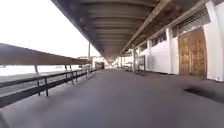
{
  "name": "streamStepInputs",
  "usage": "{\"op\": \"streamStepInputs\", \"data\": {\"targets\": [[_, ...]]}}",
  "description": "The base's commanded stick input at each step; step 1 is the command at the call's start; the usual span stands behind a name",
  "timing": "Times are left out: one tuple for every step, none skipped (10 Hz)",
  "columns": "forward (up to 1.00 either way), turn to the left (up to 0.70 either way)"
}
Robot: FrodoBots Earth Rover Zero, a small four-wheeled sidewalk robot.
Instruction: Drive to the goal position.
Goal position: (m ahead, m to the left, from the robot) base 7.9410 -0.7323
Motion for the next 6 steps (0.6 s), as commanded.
{"op": "streamStepInputs", "data": {"targets": [[0.70, 0.00], [0.70, 0.00], [0.70, 0.00], [0.70, 0.00], [0.70, 0.00], [0.70, 0.00]]}}
